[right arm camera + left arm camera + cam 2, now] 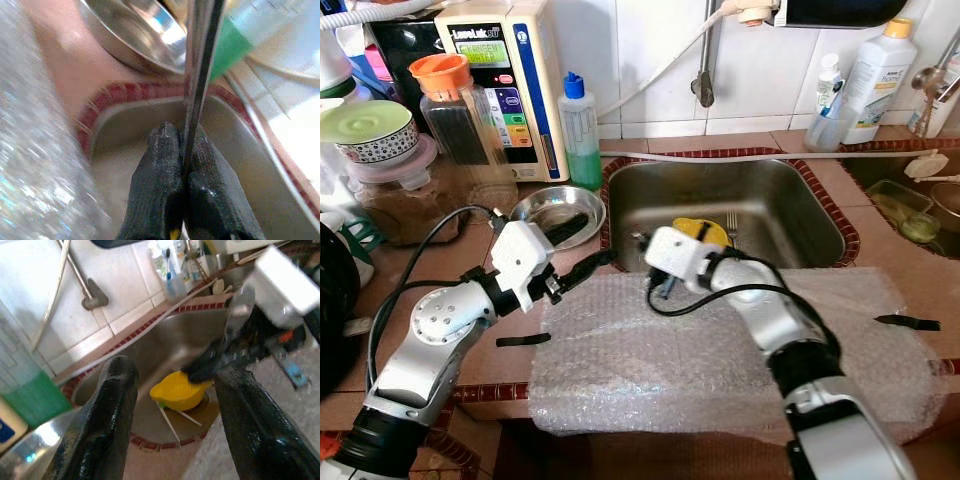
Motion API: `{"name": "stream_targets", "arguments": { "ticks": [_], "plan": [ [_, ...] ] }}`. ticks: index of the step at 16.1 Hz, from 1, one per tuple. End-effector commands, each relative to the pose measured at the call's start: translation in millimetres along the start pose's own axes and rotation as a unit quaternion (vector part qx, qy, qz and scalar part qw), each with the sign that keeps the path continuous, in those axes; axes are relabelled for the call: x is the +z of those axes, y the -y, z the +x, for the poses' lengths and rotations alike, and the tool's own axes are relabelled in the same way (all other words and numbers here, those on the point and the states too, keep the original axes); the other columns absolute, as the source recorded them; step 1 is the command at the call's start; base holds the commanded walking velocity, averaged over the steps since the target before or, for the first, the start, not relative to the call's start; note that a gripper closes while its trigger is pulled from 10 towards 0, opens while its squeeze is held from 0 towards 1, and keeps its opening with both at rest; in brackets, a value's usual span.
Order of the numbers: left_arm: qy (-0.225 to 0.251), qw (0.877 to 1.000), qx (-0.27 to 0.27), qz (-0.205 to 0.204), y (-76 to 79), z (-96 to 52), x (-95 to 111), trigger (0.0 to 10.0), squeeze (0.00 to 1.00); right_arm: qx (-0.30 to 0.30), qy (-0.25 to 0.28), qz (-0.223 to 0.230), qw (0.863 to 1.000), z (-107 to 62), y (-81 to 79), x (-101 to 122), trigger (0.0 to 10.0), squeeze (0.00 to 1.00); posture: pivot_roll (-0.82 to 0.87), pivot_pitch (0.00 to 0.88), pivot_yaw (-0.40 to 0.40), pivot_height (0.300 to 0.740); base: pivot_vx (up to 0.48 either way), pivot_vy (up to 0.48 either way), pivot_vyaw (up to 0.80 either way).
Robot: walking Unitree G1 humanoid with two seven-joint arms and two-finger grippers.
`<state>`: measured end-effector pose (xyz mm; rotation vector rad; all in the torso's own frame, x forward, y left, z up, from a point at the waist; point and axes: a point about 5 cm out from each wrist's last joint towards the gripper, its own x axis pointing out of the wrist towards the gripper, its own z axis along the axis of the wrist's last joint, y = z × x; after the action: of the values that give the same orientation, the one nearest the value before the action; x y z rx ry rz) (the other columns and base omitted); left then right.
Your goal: Kitchen organization
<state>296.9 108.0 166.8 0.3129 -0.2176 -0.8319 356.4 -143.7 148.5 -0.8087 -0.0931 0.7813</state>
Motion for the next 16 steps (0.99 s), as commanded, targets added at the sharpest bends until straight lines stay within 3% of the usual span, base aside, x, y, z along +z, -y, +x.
{"name": "stream_targets", "arguments": {
  "ticks": [1, 5, 6, 7, 9, 10, 11, 12, 13, 16],
  "plan": [
    [-0.004, 1.000, 0.008, 0.001, -4.7, -4.9, -2, 10.0, 1.00, -0.024, -0.007, -0.003, 1.000, -7.3, 8.4, -5, 0.0, 0.00, -0.22, 0.036, 0.058, 0.740, 0.000, 0.000, 0.00],
    [-0.014, 1.000, 0.001, 0.000, -6.3, -7.0, -5, 10.0, 1.00, -0.056, -0.039, -0.001, 0.998, -21.5, 17.5, -21, 0.0, 0.00, -0.22, 0.034, 0.062, 0.740, 0.000, 0.000, 0.00],
    [-0.022, 1.000, -0.010, -0.005, -5.5, -8.5, -7, 10.0, 1.00, -0.075, -0.056, 0.021, 0.995, -28.0, 19.9, -31, 0.0, 0.00, -0.22, 0.034, 0.062, 0.740, 0.000, 0.000, 0.00],
    [-0.025, 1.000, -0.013, -0.005, -5.3, -9.3, -8, 10.0, 1.00, -0.085, -0.062, 0.034, 0.994, -30.0, 20.7, -34, 1.1, 0.00, -0.22, 0.033, 0.064, 0.740, 0.000, 0.000, 0.00],
    [-0.028, 1.000, -0.013, -0.003, -5.3, -10.5, -9, 10.0, 1.00, -0.131, -0.065, 0.109, 0.983, -35.9, 24.8, -44, 2.9, 0.00, -0.22, 0.033, 0.064, 0.740, 0.000, 0.000, 0.00],
    [-0.028, 1.000, -0.013, -0.003, -4.9, -10.7, -9, 10.0, 1.00, -0.144, -0.067, 0.126, 0.979, -37.9, 26.3, -46, 4.5, 0.00, -0.22, 0.034, 0.068, 0.740, 0.000, 0.000, 0.00],
    [-0.029, 0.999, -0.014, -0.002, -3.9, -10.6, -9, 10.0, 1.00, -0.155, -0.070, 0.136, 0.976, -40.8, 27.3, -50, 5.1, 0.00, -0.22, 0.034, 0.068, 0.740, 0.000, 0.000, 0.00],
    [-0.029, 0.999, -0.016, -0.003, -2.9, -10.7, -10, 10.0, 1.00, -0.162, -0.070, 0.145, 0.974, -42.1, 28.0, -51, 8.6, 0.00, -0.22, 0.035, 0.071, 0.740, 0.000, 0.000, 0.00],
    [-0.031, 0.999, -0.020, -0.003, -1.5, -10.5, -10, 10.0, 1.00, -0.171, -0.072, 0.149, 0.971, -43.2, 29.8, -53, 10.0, 0.00, -0.22, 0.035, 0.071, 0.740, 0.000, 0.000, 0.00],
    [-0.039, 0.999, -0.031, 0.001, 1.4, -10.5, -12, 10.0, 1.00, -0.194, -0.078, 0.172, 0.963, -45.4, 34.4, -56, 10.0, 0.00, -0.22, 0.037, 0.073, 0.740, 0.000, 0.000, 0.00]
  ]
}}
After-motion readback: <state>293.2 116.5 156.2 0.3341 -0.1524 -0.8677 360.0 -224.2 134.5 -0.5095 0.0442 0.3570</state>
